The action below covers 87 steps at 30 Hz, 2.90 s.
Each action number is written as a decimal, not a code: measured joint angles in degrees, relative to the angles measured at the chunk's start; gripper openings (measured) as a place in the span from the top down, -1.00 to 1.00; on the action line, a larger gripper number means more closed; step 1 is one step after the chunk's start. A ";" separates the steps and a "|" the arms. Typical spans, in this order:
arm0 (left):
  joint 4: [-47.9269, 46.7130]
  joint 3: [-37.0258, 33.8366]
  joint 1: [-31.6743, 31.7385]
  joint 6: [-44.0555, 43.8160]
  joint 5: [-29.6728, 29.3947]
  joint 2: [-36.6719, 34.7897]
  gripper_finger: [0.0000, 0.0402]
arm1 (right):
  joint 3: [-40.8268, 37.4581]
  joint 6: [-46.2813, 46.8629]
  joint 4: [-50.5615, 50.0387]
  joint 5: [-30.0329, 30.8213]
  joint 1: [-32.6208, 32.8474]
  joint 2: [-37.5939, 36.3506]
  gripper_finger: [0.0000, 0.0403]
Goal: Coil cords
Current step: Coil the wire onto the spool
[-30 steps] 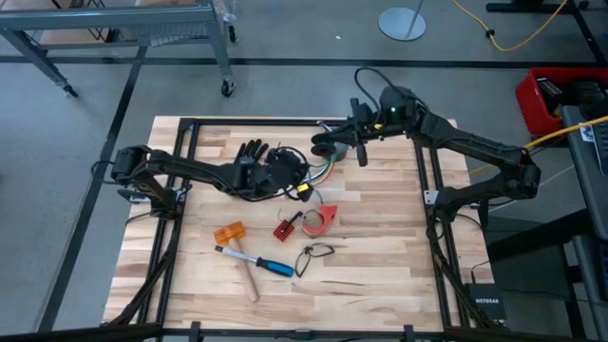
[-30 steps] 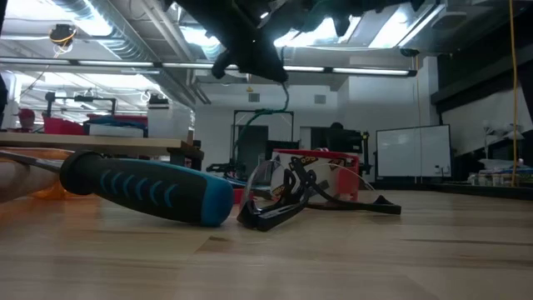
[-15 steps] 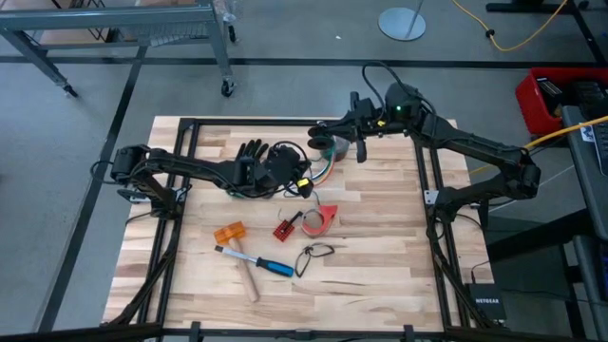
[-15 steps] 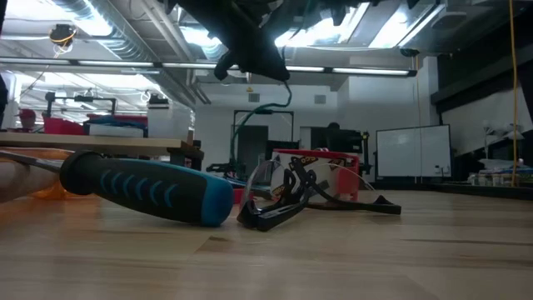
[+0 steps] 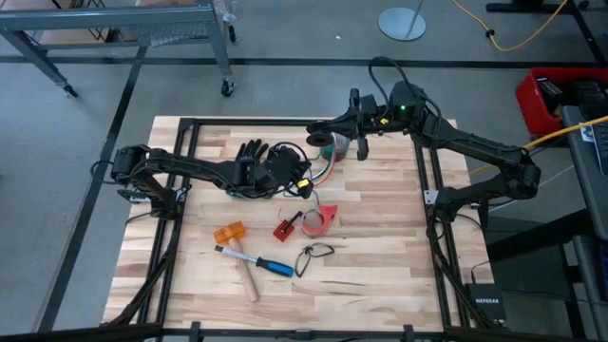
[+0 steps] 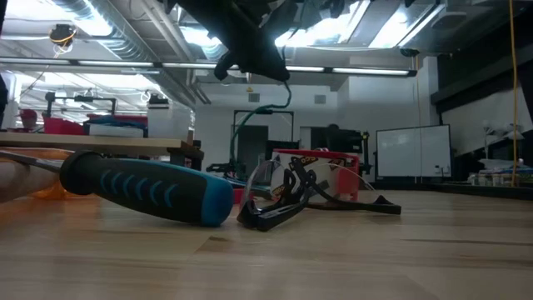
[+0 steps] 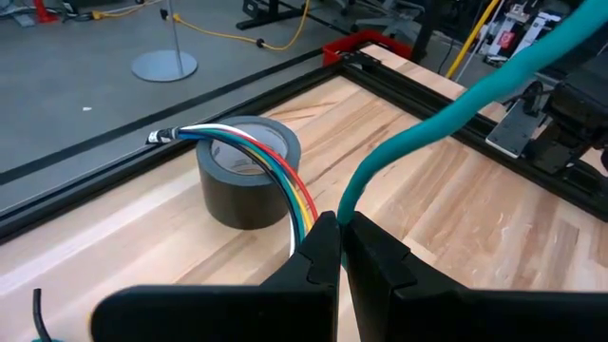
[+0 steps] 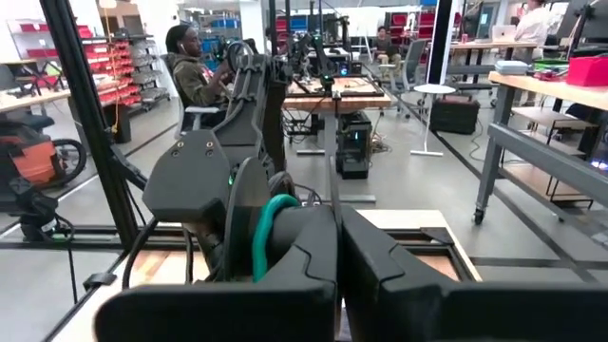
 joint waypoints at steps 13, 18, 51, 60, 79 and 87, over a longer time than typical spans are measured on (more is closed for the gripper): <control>-3.59 0.00 1.02 0.74 0.00 0.00 1.00 | 0.00 2.61 -1.82 -6.07 -0.06 0.00 0.99; -6.53 0.00 1.03 -0.32 0.00 0.00 1.00 | 0.00 0.83 -8.05 -6.27 -0.07 0.00 0.99; -6.03 0.00 10.58 -2.31 20.22 -0.13 1.00 | -0.22 -9.66 -37.32 7.20 0.00 4.39 0.99; -6.15 0.00 12.20 -1.94 21.33 -0.13 1.00 | -0.24 -10.91 -37.16 9.75 0.00 8.08 0.99; -6.00 0.00 16.77 -2.48 27.41 -0.15 1.00 | -0.24 -10.98 -34.28 14.06 0.00 10.12 0.99; -5.31 0.00 18.63 -5.09 30.51 -0.15 1.00 | -0.24 -10.56 -33.45 15.59 0.00 10.12 0.99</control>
